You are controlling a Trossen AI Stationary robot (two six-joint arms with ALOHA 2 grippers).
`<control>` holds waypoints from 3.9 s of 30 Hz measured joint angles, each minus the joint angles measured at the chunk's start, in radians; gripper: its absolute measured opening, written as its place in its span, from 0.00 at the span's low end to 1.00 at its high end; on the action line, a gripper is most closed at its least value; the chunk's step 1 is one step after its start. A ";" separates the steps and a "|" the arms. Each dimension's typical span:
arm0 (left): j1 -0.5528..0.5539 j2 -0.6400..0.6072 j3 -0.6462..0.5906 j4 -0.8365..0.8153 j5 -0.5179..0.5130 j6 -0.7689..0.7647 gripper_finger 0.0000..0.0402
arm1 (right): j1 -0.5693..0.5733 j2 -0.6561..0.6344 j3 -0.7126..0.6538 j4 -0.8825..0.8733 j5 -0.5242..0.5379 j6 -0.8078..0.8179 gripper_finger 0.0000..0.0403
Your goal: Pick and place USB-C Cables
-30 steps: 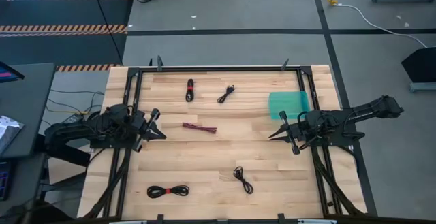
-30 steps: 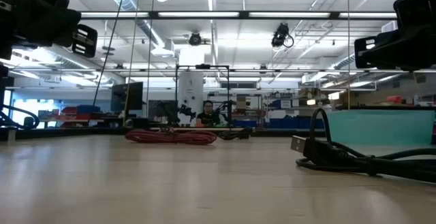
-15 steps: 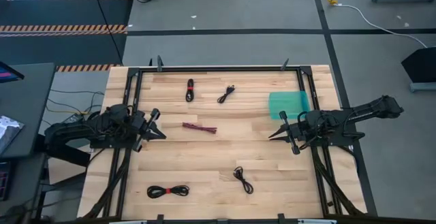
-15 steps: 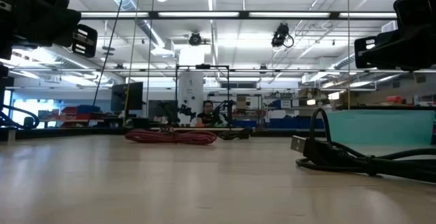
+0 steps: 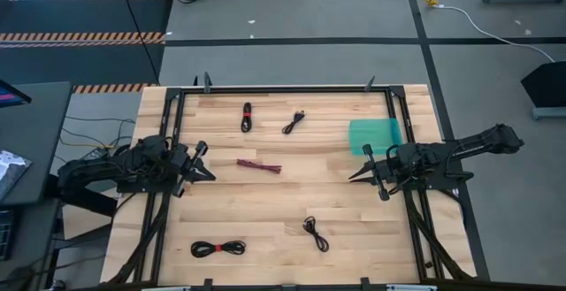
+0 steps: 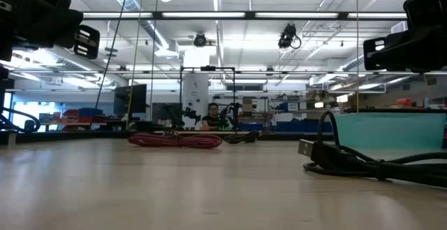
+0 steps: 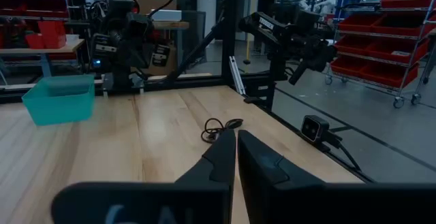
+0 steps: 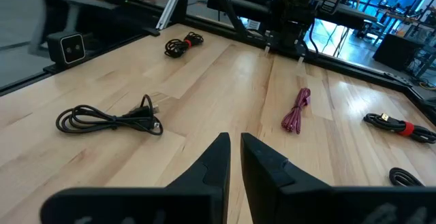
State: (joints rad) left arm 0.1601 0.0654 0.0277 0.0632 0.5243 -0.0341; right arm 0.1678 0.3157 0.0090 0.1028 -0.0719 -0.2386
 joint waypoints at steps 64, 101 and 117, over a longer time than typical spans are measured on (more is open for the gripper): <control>0.000 0.000 0.000 0.000 0.000 0.016 0.06 | 0.000 0.000 0.000 0.065 0.011 -0.005 0.11; 0.000 0.000 0.000 0.663 -0.023 -0.451 0.06 | -0.047 0.082 0.172 0.426 0.188 0.311 0.25; 0.000 0.000 0.000 0.465 -0.042 -0.301 0.06 | -0.349 0.827 0.880 -0.203 0.112 0.088 0.61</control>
State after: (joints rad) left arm 0.1596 0.0654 0.0273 0.5277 0.4822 -0.3354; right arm -0.1809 1.1432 0.8893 -0.1002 0.0405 -0.1510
